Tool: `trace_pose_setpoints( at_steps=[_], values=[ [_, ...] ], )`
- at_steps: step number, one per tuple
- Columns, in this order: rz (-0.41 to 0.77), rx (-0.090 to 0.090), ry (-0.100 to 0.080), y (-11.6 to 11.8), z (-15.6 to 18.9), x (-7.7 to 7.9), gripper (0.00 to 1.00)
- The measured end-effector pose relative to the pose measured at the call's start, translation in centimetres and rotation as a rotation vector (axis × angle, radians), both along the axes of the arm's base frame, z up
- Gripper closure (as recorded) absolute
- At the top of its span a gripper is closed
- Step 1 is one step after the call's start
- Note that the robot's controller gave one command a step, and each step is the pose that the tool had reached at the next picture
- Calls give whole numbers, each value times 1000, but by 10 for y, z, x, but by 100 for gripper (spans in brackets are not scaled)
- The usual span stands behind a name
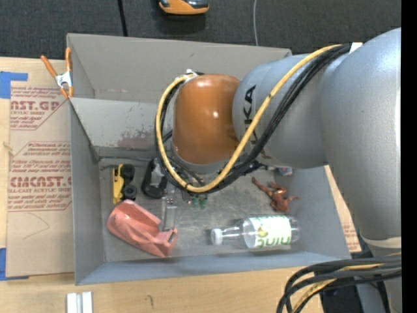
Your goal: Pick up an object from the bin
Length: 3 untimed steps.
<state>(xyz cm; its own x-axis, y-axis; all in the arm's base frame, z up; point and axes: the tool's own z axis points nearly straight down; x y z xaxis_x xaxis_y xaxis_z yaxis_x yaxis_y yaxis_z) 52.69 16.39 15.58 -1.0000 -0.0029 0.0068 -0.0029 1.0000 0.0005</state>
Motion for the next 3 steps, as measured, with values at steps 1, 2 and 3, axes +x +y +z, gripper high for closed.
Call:
trace_pose_setpoints(
  at_steps=[1,2,3],
  values=[
    [-2,1,-7,-1,4,2,0],
    [-53,2,-11,-1,-36,-2,0],
    [-137,1,4,-2,-52,-10,100]
  ],
)
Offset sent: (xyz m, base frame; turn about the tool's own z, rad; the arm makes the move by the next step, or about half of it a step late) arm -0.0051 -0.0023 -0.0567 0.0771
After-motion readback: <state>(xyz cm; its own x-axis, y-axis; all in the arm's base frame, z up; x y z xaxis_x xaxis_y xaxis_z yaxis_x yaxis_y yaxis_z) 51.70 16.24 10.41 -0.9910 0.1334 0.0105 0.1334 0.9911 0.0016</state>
